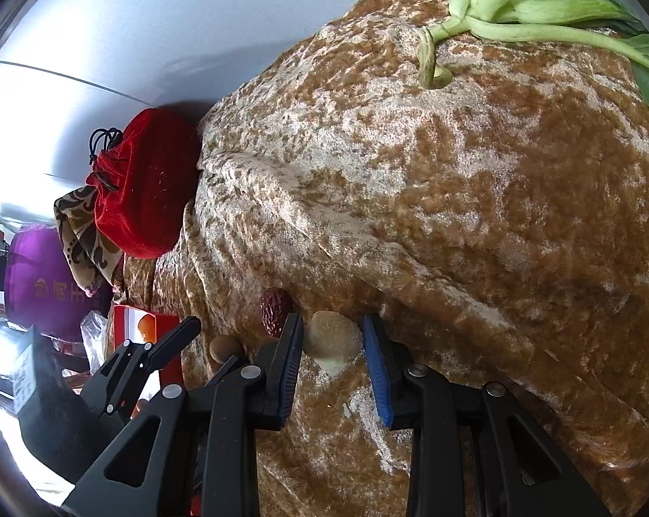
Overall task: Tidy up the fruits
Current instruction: 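Grasp a brown round nut with the left tool while the right tool holds the cube, then carry the nut and cube over the tray and open both tools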
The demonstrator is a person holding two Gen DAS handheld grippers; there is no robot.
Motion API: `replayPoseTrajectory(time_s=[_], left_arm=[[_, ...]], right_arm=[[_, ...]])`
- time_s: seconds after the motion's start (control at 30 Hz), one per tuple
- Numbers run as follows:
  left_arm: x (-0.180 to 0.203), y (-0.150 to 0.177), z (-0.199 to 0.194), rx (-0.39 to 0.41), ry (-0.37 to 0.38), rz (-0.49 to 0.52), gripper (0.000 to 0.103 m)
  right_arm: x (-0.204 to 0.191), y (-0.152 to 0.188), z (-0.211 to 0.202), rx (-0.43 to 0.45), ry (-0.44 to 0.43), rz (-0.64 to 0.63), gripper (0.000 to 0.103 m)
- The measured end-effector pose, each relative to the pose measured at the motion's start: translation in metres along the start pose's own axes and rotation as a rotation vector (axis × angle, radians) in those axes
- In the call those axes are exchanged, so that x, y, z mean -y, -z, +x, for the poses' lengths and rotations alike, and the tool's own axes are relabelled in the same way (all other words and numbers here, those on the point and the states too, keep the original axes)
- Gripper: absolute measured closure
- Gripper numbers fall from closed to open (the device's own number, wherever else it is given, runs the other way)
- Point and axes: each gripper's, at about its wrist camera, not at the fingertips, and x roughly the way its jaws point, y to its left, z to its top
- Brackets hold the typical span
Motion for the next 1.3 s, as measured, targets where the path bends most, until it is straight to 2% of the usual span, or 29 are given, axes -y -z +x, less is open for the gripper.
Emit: replayPoseTrajectory(time_s=[0.23,0.4,0.53,0.73,1.03,1.3], left_arm=[[0.003,-0.006,0.000,0.014,0.036,-0.026,0.072],[0.011,-0.007,0.006,0.001,0.043,0.010,0.076],[0.008,-0.007,0.008,-0.007,0.054,-0.012,0.076],[0.005,-0.004,0.006,-0.014,0.051,-0.035,0.084],[0.004,0.003,-0.001,-0.003,0.045,-0.039,0.084],[-0.009,0.025,-0.043,0.041,-0.020,-0.072,0.084]], right_arm=[[-0.001,0.000,0.001,-0.003,0.005,-0.003,0.073],[0.000,-0.001,0.002,-0.011,0.002,-0.007,0.074],[0.000,0.000,0.002,-0.020,0.002,-0.014,0.074],[-0.002,0.001,0.002,-0.027,0.006,-0.024,0.074],[-0.005,0.002,-0.004,-0.011,0.006,-0.023,0.074],[-0.025,0.009,-0.011,-0.016,-0.064,-0.047,0.074]])
